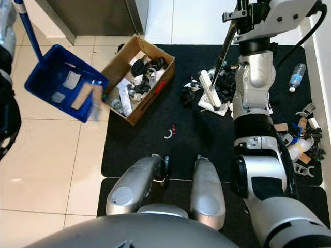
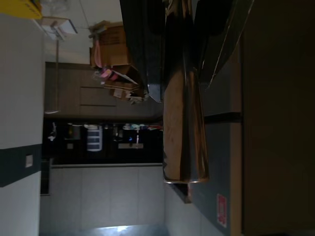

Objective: Sweep floor

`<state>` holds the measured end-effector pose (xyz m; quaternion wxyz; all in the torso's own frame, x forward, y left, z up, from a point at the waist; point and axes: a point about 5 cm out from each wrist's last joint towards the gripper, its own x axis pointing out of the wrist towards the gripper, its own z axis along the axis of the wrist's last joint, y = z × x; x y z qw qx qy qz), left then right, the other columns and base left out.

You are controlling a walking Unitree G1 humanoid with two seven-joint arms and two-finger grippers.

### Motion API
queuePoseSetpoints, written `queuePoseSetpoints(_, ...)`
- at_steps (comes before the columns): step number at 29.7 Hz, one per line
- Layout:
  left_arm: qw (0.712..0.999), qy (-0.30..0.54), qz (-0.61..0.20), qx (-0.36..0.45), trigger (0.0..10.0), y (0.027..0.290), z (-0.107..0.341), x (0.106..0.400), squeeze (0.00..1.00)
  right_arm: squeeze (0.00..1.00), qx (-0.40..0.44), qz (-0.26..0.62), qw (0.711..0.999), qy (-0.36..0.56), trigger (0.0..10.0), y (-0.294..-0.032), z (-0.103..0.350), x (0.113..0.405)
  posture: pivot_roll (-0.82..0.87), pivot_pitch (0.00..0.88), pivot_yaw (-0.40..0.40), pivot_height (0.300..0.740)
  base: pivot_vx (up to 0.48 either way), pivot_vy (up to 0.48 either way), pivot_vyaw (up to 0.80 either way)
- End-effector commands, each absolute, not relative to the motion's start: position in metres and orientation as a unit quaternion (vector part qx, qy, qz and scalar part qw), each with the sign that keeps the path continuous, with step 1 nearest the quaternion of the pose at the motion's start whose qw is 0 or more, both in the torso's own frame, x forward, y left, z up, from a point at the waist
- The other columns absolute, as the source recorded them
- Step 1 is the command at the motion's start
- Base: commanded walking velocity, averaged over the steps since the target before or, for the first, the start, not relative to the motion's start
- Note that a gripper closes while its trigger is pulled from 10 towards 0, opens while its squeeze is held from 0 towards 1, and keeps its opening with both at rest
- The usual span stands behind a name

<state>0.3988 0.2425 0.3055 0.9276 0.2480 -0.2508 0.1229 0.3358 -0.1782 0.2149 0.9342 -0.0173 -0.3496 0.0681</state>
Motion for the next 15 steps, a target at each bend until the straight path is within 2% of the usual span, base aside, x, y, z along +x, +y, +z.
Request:
queuePoseSetpoints(1, 0.914, -0.277, 0.122, 0.268, 10.0, 0.236, 0.316, 0.398, 0.0, 0.0, -0.021, 0.069, 0.925, -0.374, 10.0, -0.178, 0.226, 0.332, 0.13, 0.145, 0.117, 0.74, 0.0, 0.0, 0.0)
queuePoseSetpoints(7, 0.901, -0.297, 0.134, 0.285, 10.0, 0.23, 0.32, 0.398, 0.0, 0.0, -0.022, 0.069, 0.924, -0.374, 10.0, -0.178, 0.227, 0.331, 0.12, 0.147, 0.114, 0.74, 0.0, 0.0, 0.0)
queuePoseSetpoints(15, 0.883, -0.328, 0.11, 0.318, 10.0, 0.205, 0.319, 0.4, 0.0, 0.0, -0.021, 0.069, 0.925, -0.374, 10.0, -0.177, 0.227, 0.329, 0.11, 0.152, 0.118, 0.74, 0.0, 0.0, 0.0)
